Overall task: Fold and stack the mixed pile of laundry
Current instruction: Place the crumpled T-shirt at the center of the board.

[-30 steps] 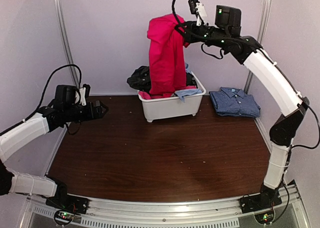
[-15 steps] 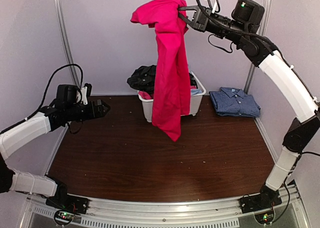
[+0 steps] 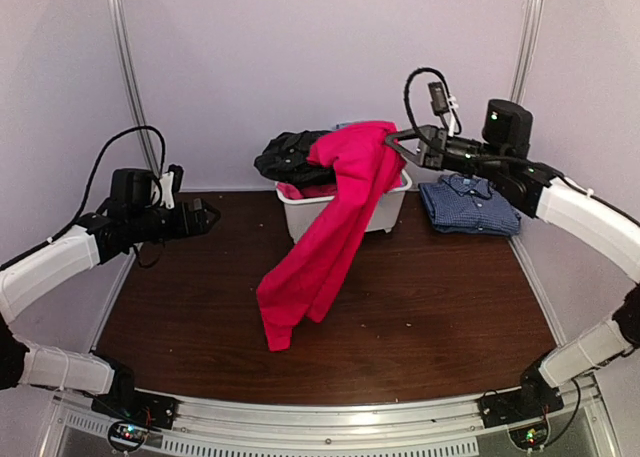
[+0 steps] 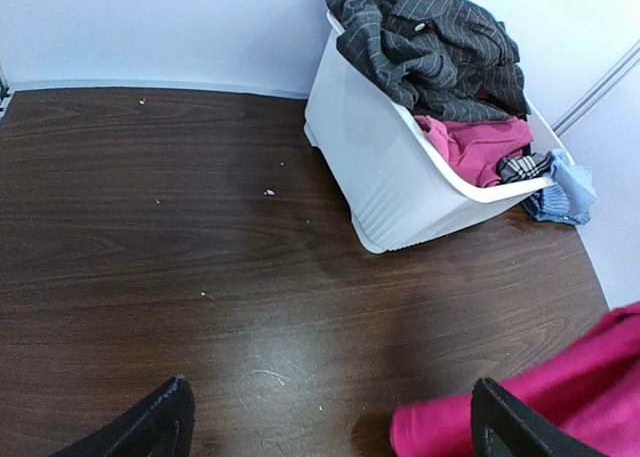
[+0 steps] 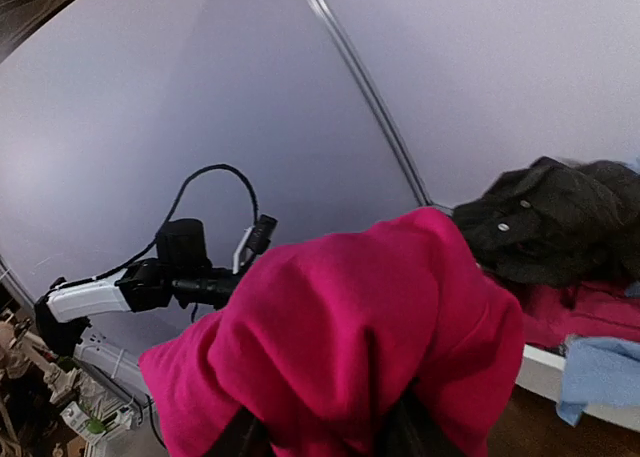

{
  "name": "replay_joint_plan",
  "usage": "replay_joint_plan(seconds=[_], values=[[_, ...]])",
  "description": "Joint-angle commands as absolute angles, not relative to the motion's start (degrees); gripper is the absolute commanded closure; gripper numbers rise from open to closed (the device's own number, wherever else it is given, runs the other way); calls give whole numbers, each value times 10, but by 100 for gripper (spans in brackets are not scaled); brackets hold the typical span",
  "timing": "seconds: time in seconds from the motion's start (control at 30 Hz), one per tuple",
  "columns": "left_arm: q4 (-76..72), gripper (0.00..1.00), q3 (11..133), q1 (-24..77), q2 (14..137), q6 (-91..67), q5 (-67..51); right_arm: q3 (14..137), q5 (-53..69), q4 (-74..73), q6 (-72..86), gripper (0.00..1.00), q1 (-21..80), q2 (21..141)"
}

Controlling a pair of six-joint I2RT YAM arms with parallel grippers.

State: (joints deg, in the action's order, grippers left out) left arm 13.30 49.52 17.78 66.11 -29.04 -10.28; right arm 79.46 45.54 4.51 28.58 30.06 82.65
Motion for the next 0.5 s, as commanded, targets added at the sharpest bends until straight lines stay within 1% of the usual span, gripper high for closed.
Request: replay_joint_plan(seconds=[0.0, 0.03, 0.1, 0.17, 0.2, 0.27, 0.33, 0.4, 0.47], values=[[103, 2, 493, 179, 653, -258, -124, 556, 339, 4, 274, 17, 235, 654], [95, 2, 487, 180, 654, -251, -137, 510, 301, -42, 277, 12, 222, 626], [91, 2, 478, 189, 662, -236, -145, 426, 280, -70, 288, 4, 202, 567], [103, 2, 477, 213, 683, -218, -132, 386, 232, -90, 295, 1, 199, 510], [108, 2, 478, 225, 697, -216, -125, 382, 205, -107, 289, 0, 198, 500], [115, 2, 486, 257, 733, -209, -114, 395, 171, -143, 269, 1, 198, 508], [123, 3, 504, 296, 776, -201, -88, 404, 181, -129, 253, 5, 198, 538], [120, 7, 519, 323, 823, -201, -73, 418, 198, -111, 235, 11, 198, 595], [107, 11, 531, 341, 867, -201, -76, 455, 213, -105, 213, 14, 198, 668]])
